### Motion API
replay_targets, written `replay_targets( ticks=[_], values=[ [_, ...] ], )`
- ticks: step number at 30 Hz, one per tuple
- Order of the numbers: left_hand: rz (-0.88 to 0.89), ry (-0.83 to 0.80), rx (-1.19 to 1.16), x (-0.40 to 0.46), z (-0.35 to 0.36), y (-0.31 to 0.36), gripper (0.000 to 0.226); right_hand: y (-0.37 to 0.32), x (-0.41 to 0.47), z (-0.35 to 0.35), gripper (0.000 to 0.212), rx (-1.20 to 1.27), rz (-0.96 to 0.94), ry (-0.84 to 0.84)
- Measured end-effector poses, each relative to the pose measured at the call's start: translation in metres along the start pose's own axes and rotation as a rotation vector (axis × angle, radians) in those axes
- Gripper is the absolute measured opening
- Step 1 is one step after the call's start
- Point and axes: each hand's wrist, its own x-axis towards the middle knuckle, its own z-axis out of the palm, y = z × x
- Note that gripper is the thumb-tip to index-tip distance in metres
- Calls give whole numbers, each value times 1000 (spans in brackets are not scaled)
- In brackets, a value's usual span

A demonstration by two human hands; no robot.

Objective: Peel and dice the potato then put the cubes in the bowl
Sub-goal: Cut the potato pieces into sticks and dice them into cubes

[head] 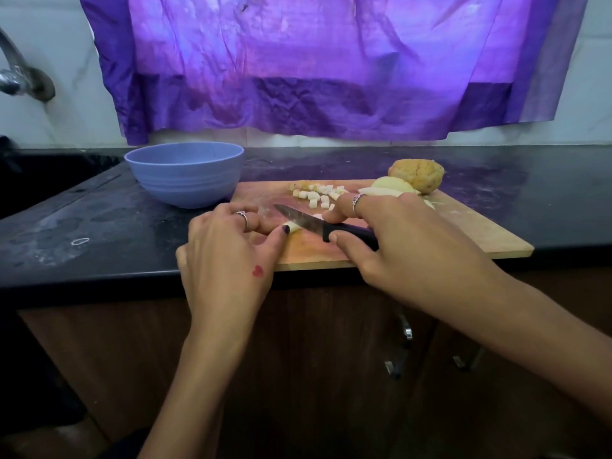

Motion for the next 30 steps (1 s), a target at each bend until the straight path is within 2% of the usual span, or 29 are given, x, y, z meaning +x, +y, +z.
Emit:
replay_targets(
  ticks=[12,17,26,30],
  values=[
    [5,-2,1,-2,0,3,14,-8,2,0,27,-205,-11,-44],
    [20,-33,61,-3,-4,4,18,-6,-5,-1,29,-75,9,69],
    [-4,-53,87,-6,-6,6,15,-14,-1,1,27,-15,22,-1],
    [-3,-62,82,-5,-6,7,13,-20,7,6,25,-96,-4,-16]
  ],
)
